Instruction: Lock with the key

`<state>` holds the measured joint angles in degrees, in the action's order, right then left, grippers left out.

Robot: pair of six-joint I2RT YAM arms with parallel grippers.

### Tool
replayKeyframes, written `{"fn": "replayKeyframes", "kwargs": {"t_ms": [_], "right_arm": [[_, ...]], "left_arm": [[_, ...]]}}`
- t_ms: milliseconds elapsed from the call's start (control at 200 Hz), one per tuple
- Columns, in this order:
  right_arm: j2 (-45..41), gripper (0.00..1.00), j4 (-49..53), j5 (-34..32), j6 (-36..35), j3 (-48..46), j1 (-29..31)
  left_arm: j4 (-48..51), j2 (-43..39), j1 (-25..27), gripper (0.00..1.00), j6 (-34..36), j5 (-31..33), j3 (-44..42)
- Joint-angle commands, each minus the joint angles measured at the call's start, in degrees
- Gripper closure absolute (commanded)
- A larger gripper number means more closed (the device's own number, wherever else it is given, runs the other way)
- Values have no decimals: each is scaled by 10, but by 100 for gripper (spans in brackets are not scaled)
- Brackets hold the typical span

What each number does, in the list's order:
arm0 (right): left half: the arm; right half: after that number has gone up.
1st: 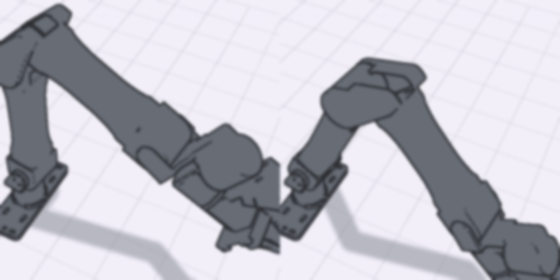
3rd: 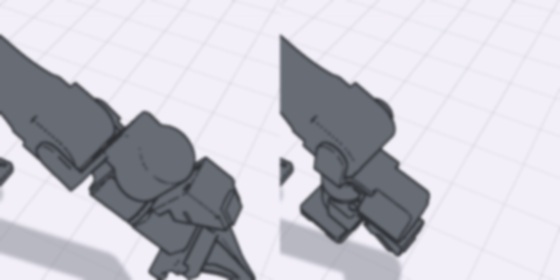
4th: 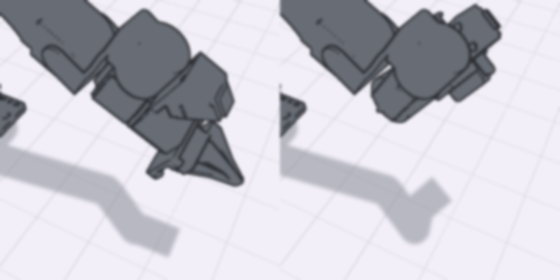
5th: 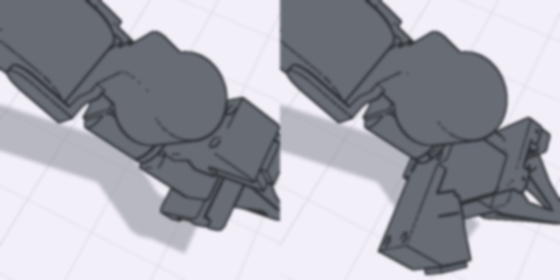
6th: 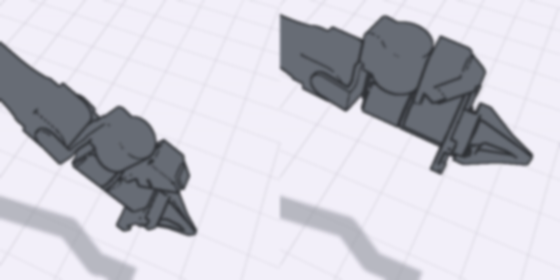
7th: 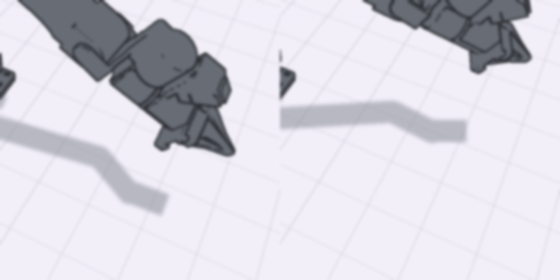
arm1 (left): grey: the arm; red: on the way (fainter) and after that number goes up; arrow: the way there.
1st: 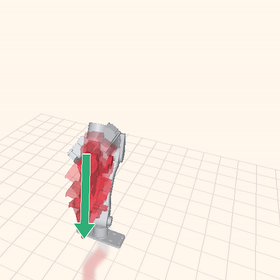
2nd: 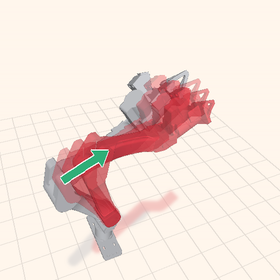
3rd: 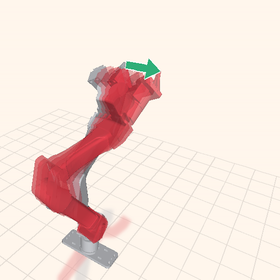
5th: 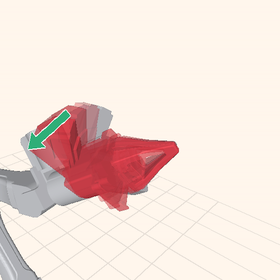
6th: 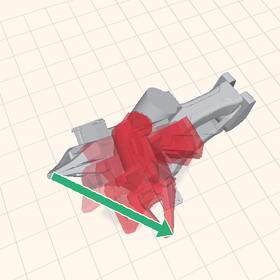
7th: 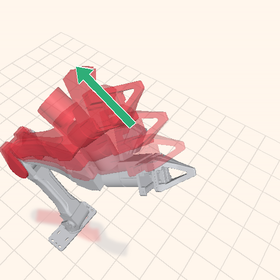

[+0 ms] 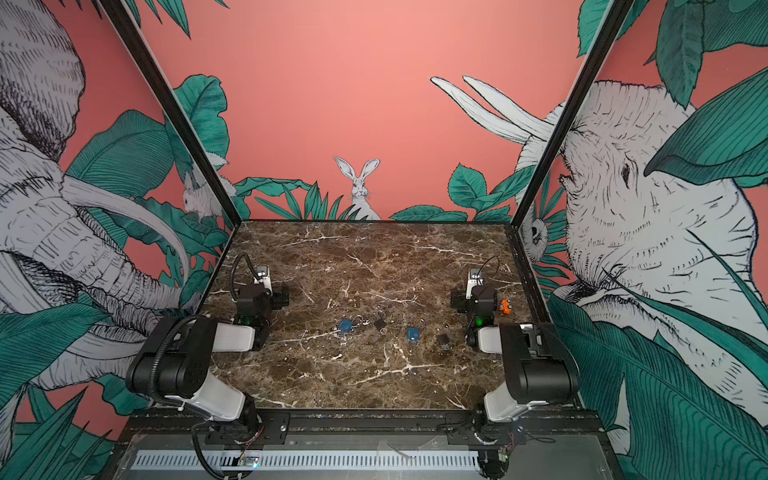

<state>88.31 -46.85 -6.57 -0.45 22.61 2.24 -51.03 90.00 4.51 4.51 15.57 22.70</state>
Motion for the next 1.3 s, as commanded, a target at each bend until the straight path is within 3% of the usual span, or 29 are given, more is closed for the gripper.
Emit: {"fn": "replayKeyframes", "kwargs": {"t_ms": [0,945,985,1040,1075,1115,1155,1225,1295], "right_arm": [[-7,2,-10,4,-3,7,-2],[-7,2,-12,5,-3,8,-2],[-13,2,-19,8,-6,10,-2],[-55,2,58,5,-14,33,6],[-84,2,130,-40,-14,62,18],[-112,2,211,-99,4,100,33],[-138,2,296,-116,40,143,38],[-174,2,438,-122,128,203,49],[-208,2,513,-76,211,221,57]], "left_arm": [[-13,-12,3,2,-3,2,-5],[-30,-13,5,2,10,4,-5],[12,-35,13,2,22,-2,6],[117,-77,44,2,43,45,43],[192,-102,65,2,51,81,77],[219,-121,86,2,54,113,104],[234,-135,101,2,45,123,124],[349,-158,123,2,-38,138,191],[492,-163,124,2,-149,97,270]]}}
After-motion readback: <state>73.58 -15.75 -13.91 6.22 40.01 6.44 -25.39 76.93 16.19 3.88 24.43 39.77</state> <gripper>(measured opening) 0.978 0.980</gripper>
